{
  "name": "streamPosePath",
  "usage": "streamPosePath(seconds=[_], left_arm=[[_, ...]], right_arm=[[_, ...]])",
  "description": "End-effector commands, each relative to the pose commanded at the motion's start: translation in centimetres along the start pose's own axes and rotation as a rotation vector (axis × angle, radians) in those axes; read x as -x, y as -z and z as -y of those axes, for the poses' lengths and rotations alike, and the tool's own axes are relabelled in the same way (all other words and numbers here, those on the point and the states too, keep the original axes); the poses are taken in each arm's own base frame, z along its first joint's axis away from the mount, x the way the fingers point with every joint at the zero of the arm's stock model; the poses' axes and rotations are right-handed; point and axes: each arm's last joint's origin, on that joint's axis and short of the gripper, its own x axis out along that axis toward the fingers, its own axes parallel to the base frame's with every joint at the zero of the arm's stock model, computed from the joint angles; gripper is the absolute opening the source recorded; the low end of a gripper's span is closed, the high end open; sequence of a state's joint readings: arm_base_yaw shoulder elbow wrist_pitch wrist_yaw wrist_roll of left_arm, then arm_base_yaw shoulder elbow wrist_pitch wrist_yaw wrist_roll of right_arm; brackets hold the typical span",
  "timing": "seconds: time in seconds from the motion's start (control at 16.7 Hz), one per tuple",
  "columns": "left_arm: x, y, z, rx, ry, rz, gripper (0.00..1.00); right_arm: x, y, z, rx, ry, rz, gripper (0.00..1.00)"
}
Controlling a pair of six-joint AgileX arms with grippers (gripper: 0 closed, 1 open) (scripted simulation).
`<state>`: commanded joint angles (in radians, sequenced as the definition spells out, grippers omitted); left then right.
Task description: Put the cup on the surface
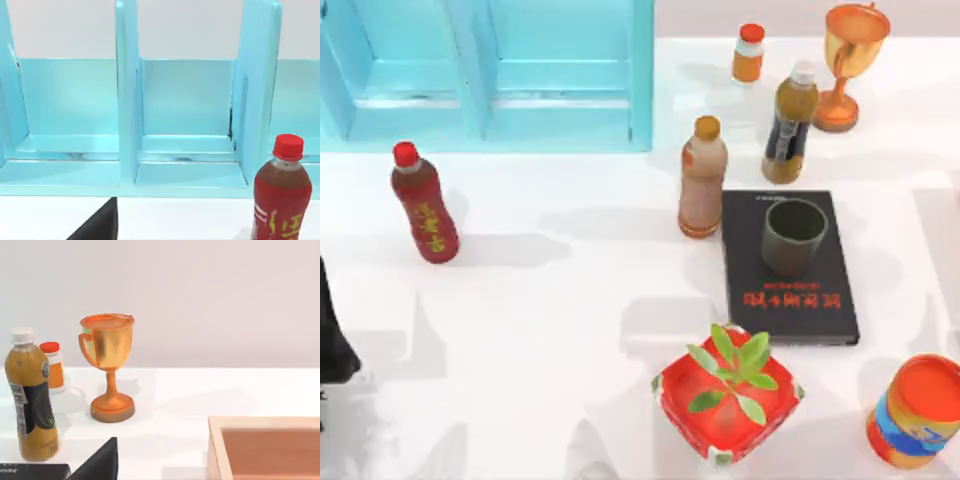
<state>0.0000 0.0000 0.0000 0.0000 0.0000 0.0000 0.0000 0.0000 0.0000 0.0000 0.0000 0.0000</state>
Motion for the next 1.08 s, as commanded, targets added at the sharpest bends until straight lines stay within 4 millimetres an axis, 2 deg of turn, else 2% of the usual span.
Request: streamPosePath(seconds=[0.24,0.48,0.6,0.78,0.9,1.08], left_arm=[[0.0,0.0,0.0,0.000,0.000,0.000,1.00],[0.0,0.0,0.0,0.000,0.000,0.000,1.00],[0.0,0.0,0.0,0.000,0.000,0.000,1.00],[0.0,0.0,0.0,0.000,0.000,0.000,1.00],[0.0,0.0,0.0,0.000,0.000,0.000,1.00],[0.0,0.0,0.0,0.000,0.000,0.000,1.00]], right_arm=[[-0.1,-0.2,0.0,0.002,0.003,-0.037,1.00],[-0.6,-2.2,0.0,0.005,0.015,-0.225,1.00],[-1.3,-4.2,-0.1,-0.004,0.016,-0.345,1.00],[-3.3,-8.3,-0.4,-0.032,0.010,-0.515,1.00],[-5.4,-11.4,-0.8,-0.060,0.001,-0.618,1.00],[-9.7,-15.6,-2.0,-0.106,-0.019,-0.768,1.00]])
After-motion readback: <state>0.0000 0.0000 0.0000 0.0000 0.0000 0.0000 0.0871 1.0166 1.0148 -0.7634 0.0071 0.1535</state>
